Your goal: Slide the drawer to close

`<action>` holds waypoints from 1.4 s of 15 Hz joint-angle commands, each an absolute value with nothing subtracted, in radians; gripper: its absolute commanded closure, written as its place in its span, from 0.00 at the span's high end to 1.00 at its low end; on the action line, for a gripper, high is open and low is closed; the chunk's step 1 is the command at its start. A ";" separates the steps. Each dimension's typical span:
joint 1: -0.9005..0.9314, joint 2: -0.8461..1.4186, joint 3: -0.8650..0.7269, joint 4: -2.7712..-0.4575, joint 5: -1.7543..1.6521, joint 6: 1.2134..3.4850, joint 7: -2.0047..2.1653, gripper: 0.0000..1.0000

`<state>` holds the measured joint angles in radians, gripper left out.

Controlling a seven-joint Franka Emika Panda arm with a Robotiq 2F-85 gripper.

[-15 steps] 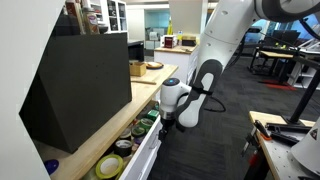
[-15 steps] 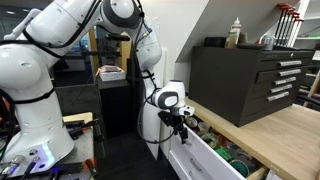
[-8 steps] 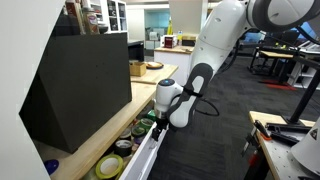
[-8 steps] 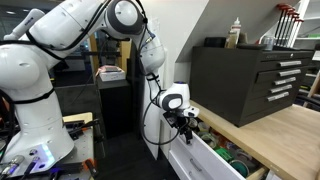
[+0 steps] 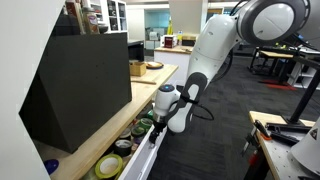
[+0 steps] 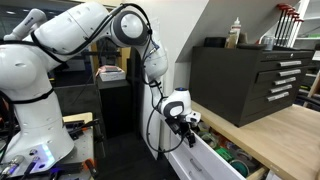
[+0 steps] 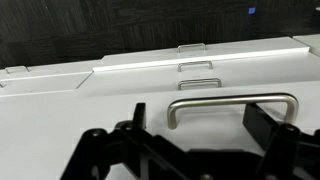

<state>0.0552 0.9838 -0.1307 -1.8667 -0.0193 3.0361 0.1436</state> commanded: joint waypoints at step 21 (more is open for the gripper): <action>-0.074 1.133 -0.005 -1.519 -0.035 3.084 -0.042 1.00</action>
